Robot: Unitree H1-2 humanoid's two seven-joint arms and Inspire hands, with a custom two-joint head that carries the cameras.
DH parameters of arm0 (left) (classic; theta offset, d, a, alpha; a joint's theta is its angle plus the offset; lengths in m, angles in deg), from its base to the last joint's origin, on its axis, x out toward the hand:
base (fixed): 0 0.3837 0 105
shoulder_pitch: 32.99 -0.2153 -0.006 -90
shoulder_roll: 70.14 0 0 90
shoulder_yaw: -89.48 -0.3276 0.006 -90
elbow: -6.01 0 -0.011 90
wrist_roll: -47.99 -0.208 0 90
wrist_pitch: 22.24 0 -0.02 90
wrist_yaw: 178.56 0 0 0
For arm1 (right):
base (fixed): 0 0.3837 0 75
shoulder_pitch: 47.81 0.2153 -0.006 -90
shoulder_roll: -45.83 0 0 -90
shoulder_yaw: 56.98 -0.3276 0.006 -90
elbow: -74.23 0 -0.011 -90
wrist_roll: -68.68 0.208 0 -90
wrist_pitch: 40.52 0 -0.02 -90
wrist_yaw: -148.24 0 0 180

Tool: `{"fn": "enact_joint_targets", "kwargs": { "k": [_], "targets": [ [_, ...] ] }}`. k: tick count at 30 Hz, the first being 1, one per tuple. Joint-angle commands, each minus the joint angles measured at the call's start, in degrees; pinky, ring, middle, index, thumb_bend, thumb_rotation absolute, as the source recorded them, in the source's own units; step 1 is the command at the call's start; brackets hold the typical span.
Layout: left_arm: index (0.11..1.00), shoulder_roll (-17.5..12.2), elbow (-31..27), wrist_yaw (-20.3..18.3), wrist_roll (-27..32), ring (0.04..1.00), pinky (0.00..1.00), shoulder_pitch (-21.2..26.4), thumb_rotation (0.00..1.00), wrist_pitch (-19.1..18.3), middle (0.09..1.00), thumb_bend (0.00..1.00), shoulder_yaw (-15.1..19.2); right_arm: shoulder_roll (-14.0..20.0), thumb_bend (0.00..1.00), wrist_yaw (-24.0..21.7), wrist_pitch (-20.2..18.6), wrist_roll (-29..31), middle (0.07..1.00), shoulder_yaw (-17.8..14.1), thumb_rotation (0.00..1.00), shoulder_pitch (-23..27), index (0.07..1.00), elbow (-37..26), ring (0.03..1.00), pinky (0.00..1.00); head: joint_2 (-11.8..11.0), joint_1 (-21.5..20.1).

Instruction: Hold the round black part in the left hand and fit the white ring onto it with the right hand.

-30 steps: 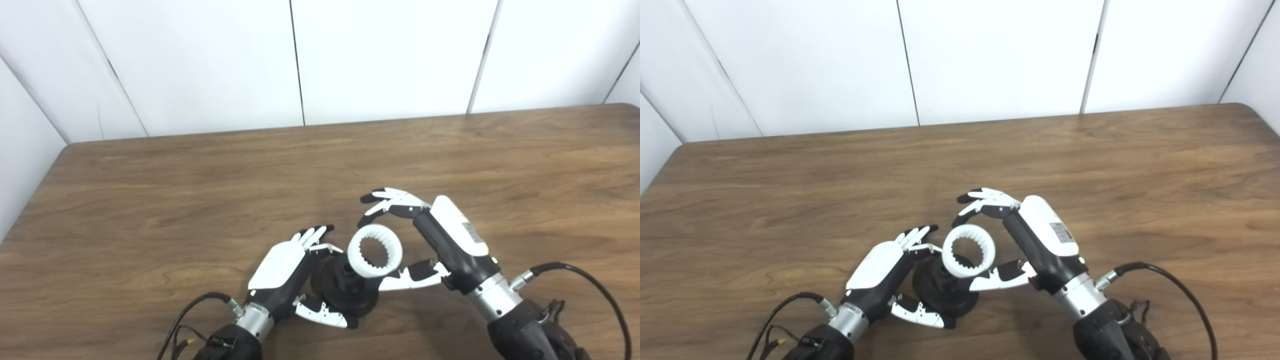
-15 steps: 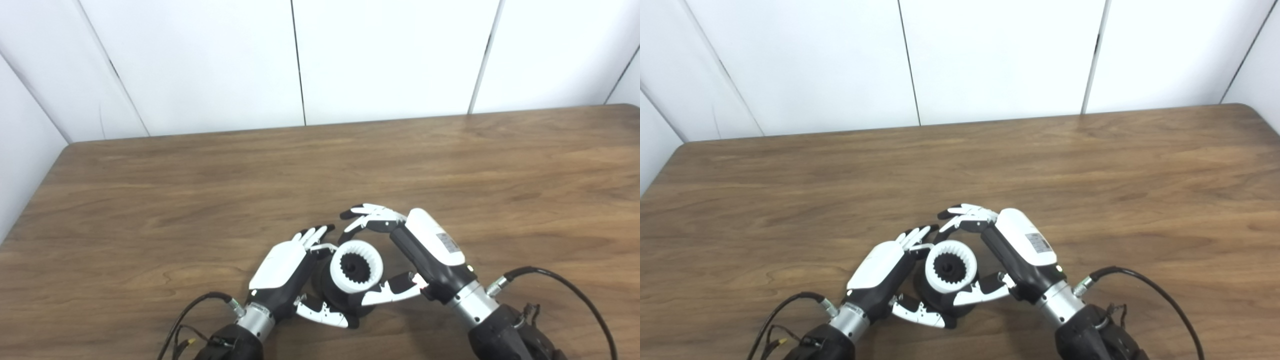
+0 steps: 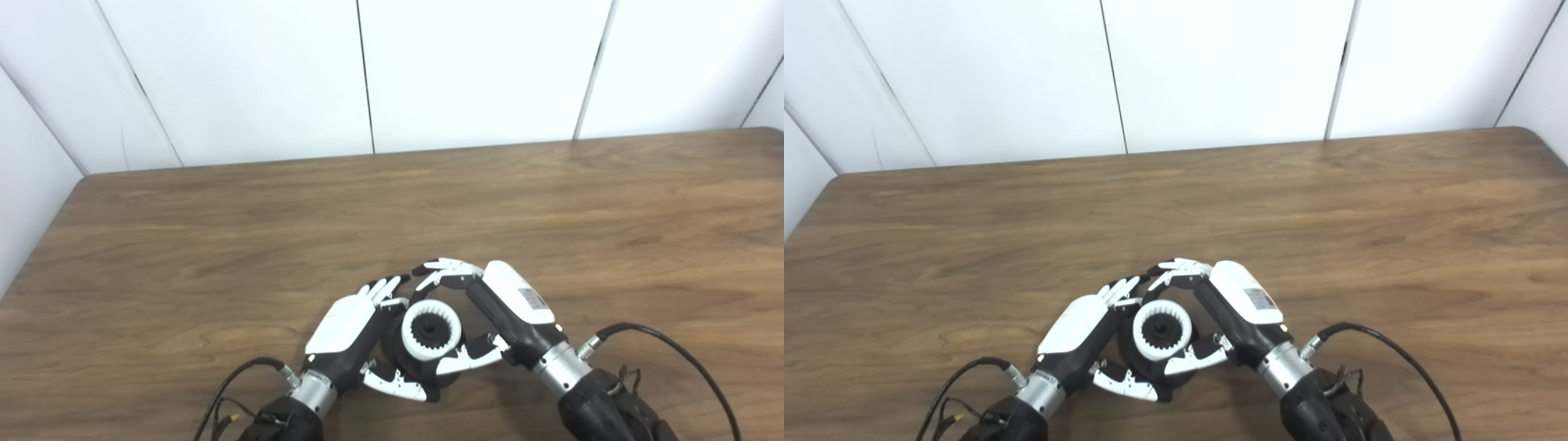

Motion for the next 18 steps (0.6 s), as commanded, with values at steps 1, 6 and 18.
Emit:
{"fn": "enact_joint_targets", "kwargs": {
  "k": [1,6,18],
  "targets": [
    [0.669,0.0,-1.5,-0.1,-0.6,1.000,1.00,1.0,0.32,-0.2,0.994,1.00,-0.3,-0.8,0.52,0.6,1.6,0.2,0.805,0.3,0.15,1.6,0.483,-0.3,0.855,0.83,0.1,0.0],
    [0.670,-0.1,-2.0,-0.6,-0.4,1.000,1.00,0.9,0.33,-0.7,0.997,1.00,-0.2,-0.7,0.52,0.8,1.8,0.2,0.805,0.1,0.14,1.9,0.483,0.2,0.852,0.82,0.3,0.2],
    [0.669,-0.5,-2.5,-0.7,-0.4,1.000,1.00,0.9,0.33,-1.1,0.995,1.00,-0.2,-0.4,0.52,0.5,1.0,0.3,0.807,0.0,0.14,1.7,0.483,2.5,0.859,0.82,0.7,0.2]
  ]
}}
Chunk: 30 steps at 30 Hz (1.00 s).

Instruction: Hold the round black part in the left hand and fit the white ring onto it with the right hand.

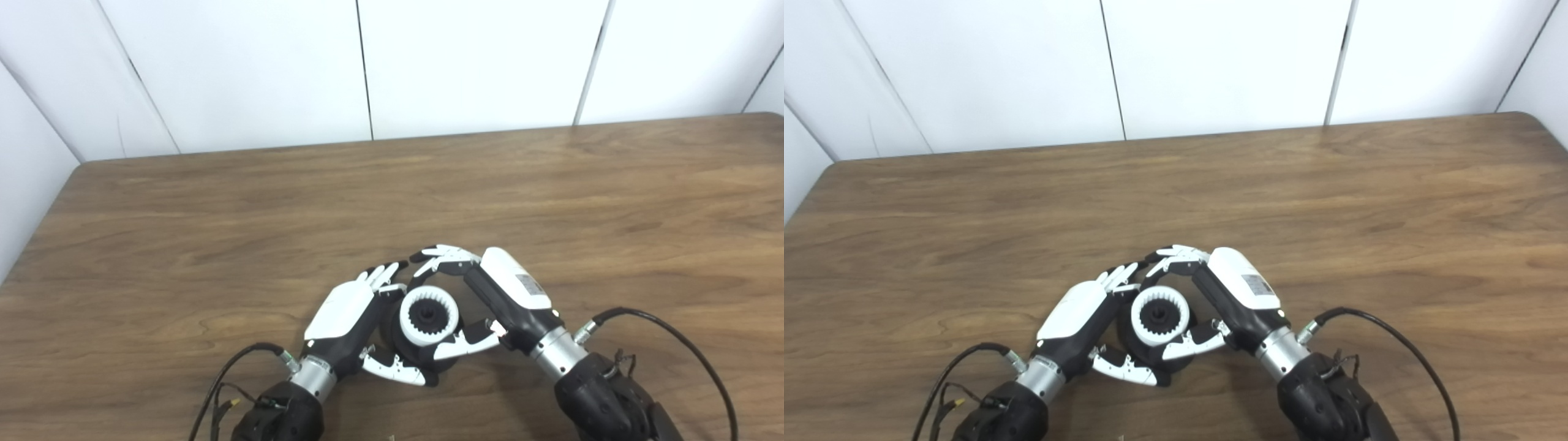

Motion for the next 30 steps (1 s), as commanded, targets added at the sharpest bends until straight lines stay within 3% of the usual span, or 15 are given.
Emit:
{"fn": "enact_joint_targets", "kwargs": {
  "k": [1,6,9,11,18,28,30],
  "targets": [
    [0.670,-0.5,-1.9,-0.1,-0.4,1.000,1.00,1.0,0.34,0.3,0.996,1.00,-0.1,0.0,0.52,-0.1,0.1,-0.2,0.814,0.0,0.15,1.2,0.484,1.2,0.864,0.81,0.1,-0.1],
    [0.673,-0.5,-1.7,0.0,-0.4,1.000,1.00,1.1,0.34,0.3,0.997,1.00,-0.1,1.7,0.51,-3.4,-2.0,-0.1,0.868,0.4,0.17,1.7,0.496,1.2,0.897,0.78,0.1,-0.1],
    [0.673,-0.5,-1.5,0.0,-0.3,1.000,1.00,1.2,0.33,0.3,0.998,1.00,0.0,2.9,0.76,-5.5,-3.2,-0.3,0.895,0.8,0.41,2.1,0.660,0.6,0.913,0.80,0.1,-0.1],
    [0.671,-0.5,-1.4,0.1,-0.4,1.000,1.00,1.3,0.33,0.4,0.997,1.00,0.0,3.7,0.87,-7.0,-4.2,-0.8,0.913,1.2,0.47,2.4,0.729,0.1,0.920,0.81,0.1,-0.2],
    [0.673,-0.7,-1.3,0.1,-0.3,1.000,1.00,1.5,0.37,0.5,0.997,1.00,0.0,5.3,1.00,-9.7,-5.8,-1.6,0.936,2.2,0.53,3.2,0.815,-1.1,0.930,0.83,0.1,-0.2],
    [0.672,-0.9,-1.3,0.3,-0.4,1.000,1.00,1.5,0.37,0.6,0.995,1.00,-0.1,5.7,1.00,-12.2,-7.4,-0.9,0.956,2.1,0.52,3.9,0.879,-2.0,0.947,0.86,0.1,-0.4],
    [0.671,-0.9,-1.2,0.3,-0.4,1.000,1.00,1.5,0.35,0.5,0.995,1.00,-0.1,5.8,1.00,-13.3,-8.3,-0.1,0.967,2.1,0.48,4.1,0.923,-2.1,0.956,0.86,-0.1,-0.5]
  ]
}}
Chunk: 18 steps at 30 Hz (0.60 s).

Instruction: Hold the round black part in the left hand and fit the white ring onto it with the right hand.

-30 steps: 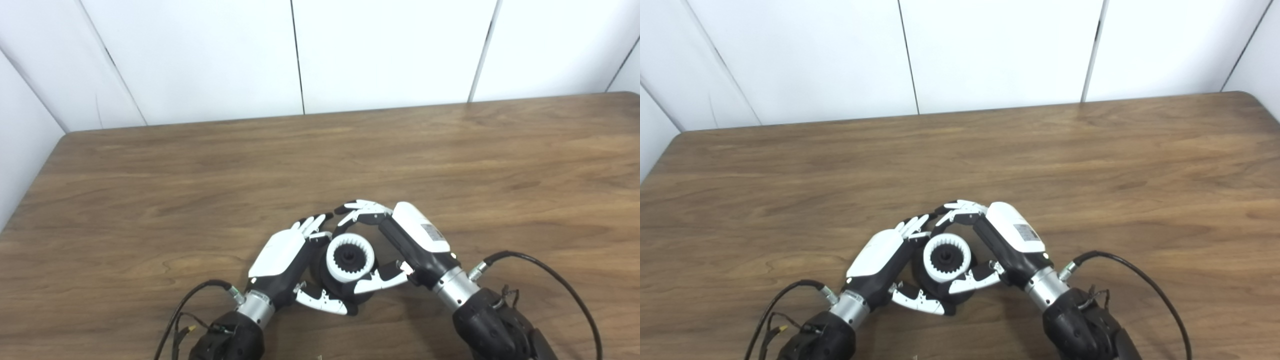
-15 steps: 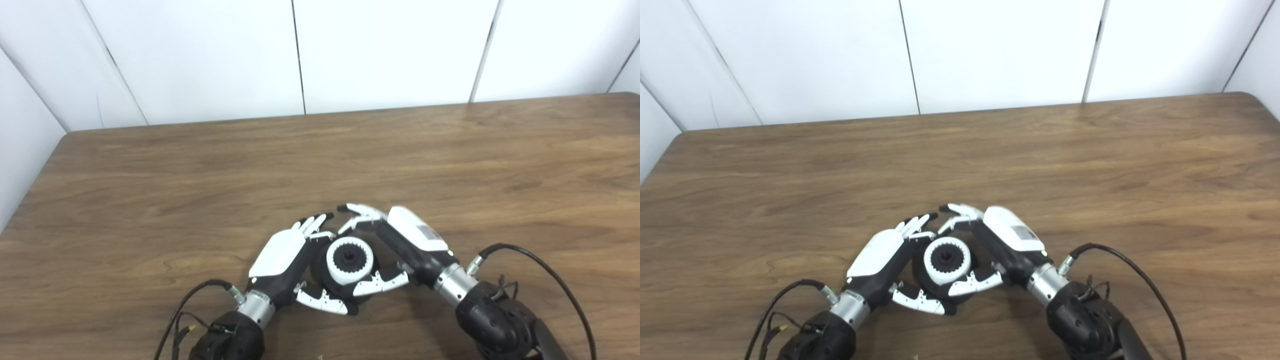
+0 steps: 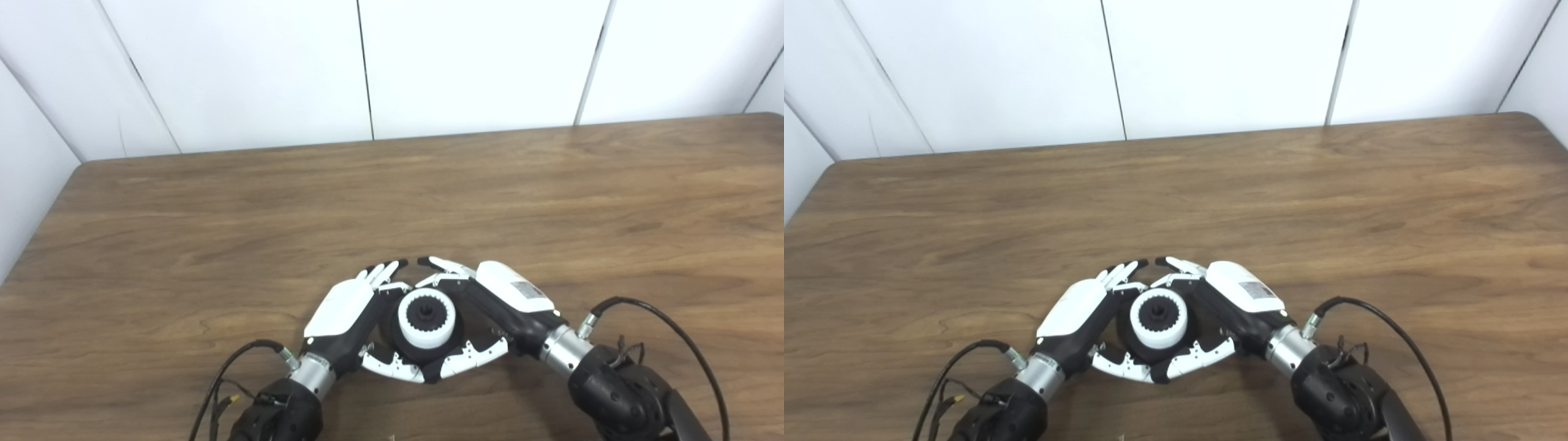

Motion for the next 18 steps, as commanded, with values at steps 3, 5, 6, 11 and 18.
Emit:
{"fn": "enact_joint_targets", "kwargs": {
  "k": [3,5,6,11,18],
  "targets": [
    [0.670,-0.2,-1.2,0.3,-0.4,1.000,1.00,1.1,0.34,0.5,0.995,1.00,-0.1,0.8,1.00,-2.0,-1.2,1.2,0.969,0.1,0.45,1.2,0.963,-0.2,0.955,0.85,-0.2,-0.1],
    [0.670,-0.3,-1.2,0.4,-0.4,1.000,1.00,1.1,0.34,0.6,0.995,1.00,-0.1,0.9,1.00,-2.0,-1.0,1.5,0.965,0.1,0.44,1.2,0.977,0.1,0.950,0.84,-0.2,-0.2],
    [0.671,-0.3,-1.1,0.5,-0.3,1.000,1.00,1.0,0.34,0.7,0.995,1.00,-0.1,0.9,1.00,-1.8,-1.0,1.7,0.963,0.0,0.44,1.1,0.980,0.2,0.948,0.83,-0.2,-0.2],
    [0.671,-0.4,-1.2,0.5,0.0,1.000,1.00,0.9,0.34,0.7,0.995,1.00,0.1,1.0,1.00,-1.2,-1.0,2.3,0.956,-0.6,0.44,0.8,0.981,0.1,0.941,0.82,-0.2,-0.3],
    [0.670,-0.5,-1.5,0.4,0.0,1.000,1.00,0.7,0.34,0.6,0.995,1.00,0.1,2.0,1.00,-1.6,-2.3,3.4,0.964,-1.8,0.45,0.9,0.989,-1.1,0.962,0.83,-0.5,-0.9]
  ]
}}
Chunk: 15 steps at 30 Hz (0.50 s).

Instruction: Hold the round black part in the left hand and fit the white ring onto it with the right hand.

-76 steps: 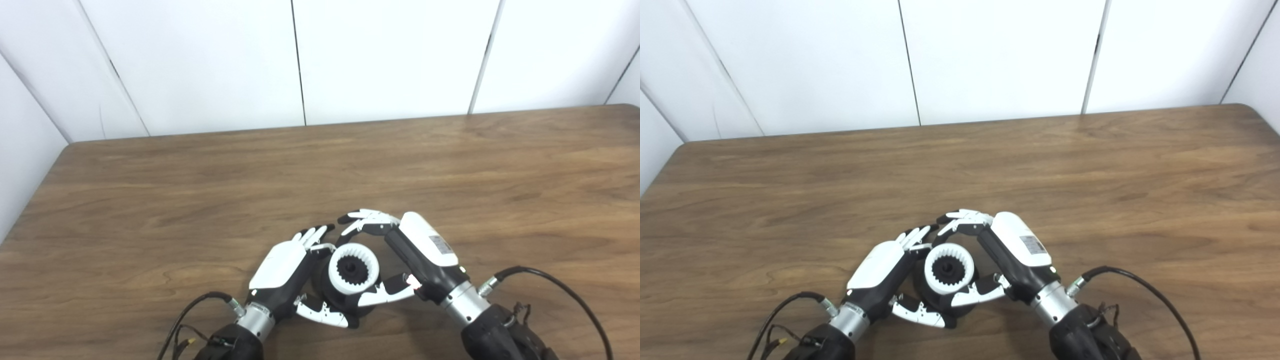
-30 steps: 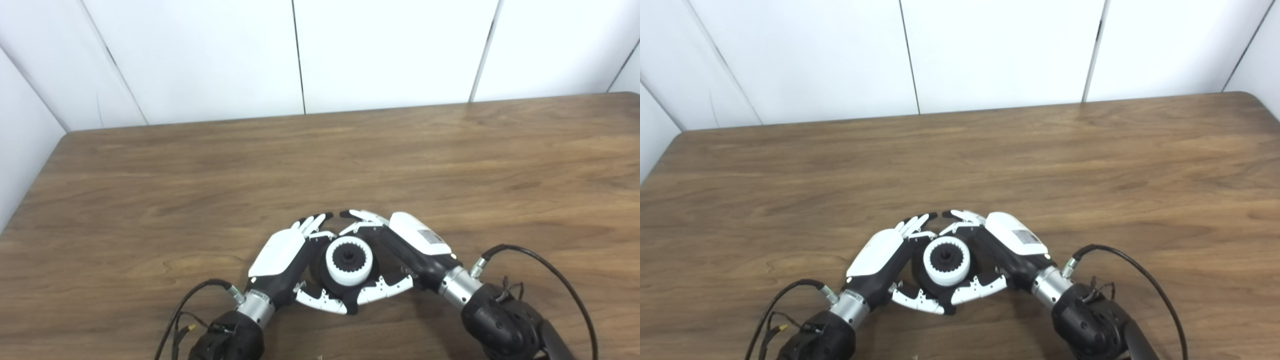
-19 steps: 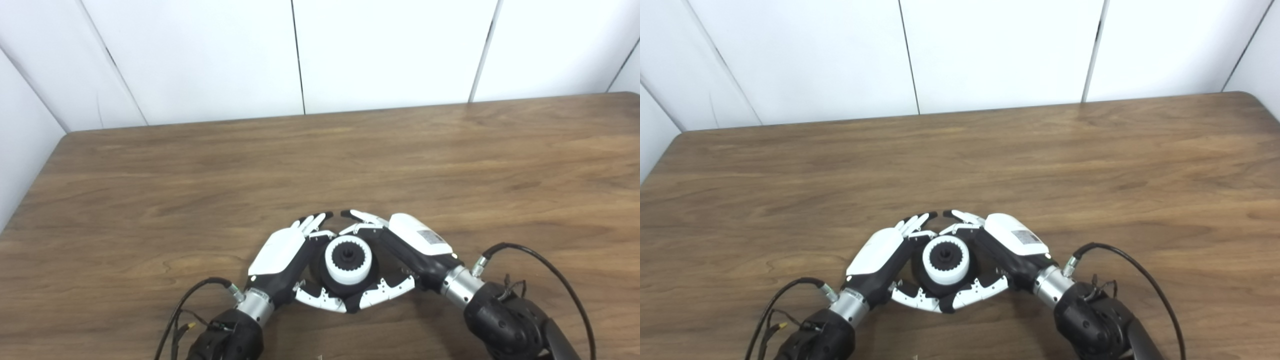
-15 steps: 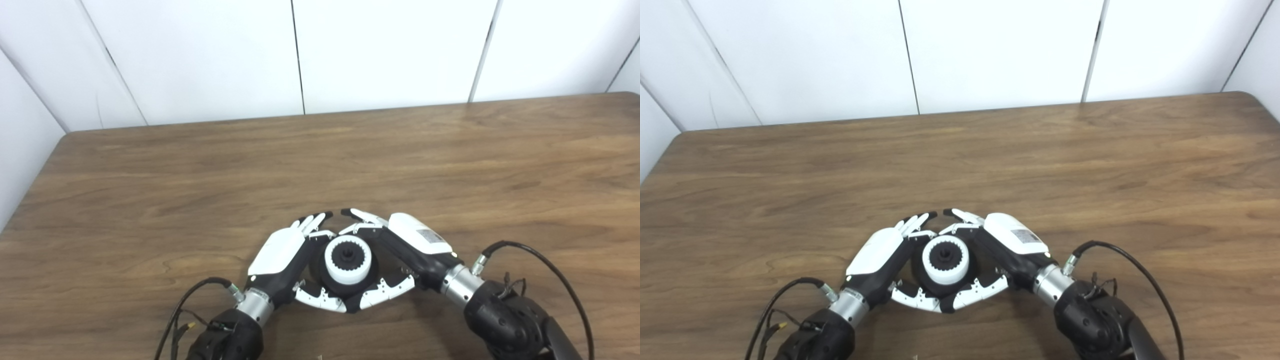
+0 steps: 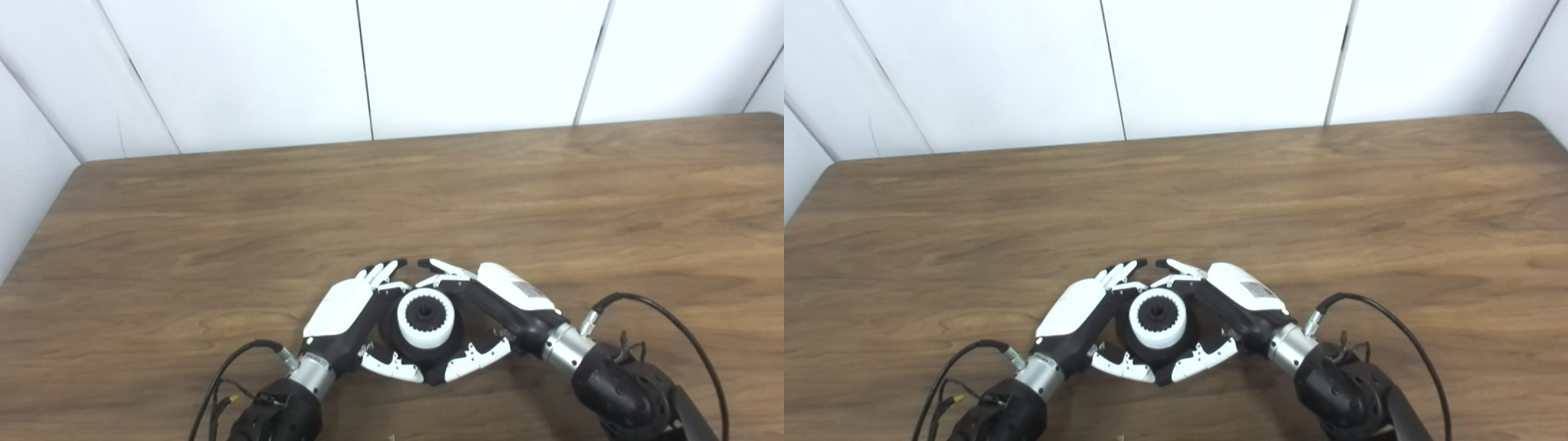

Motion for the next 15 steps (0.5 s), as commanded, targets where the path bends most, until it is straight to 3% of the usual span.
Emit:
{"fn": "enact_joint_targets", "kwargs": {
  "k": [1,15],
  "targets": [
    [0.669,-0.5,-1.5,0.3,0.0,1.000,1.00,0.6,0.34,0.7,0.995,1.00,0.1,1.2,1.00,-0.5,-1.2,0.0,0.964,-1.3,0.45,0.8,0.990,-1.2,0.963,0.83,-0.1,0.0],
    [0.670,-1.1,-1.4,0.2,0.4,1.000,1.00,0.7,0.36,0.9,0.990,1.00,0.4,2.3,0.99,-0.7,-2.4,1.3,0.964,-3.7,0.41,-0.1,0.973,-2.0,0.965,0.85,0.3,0.0]
  ]
}}
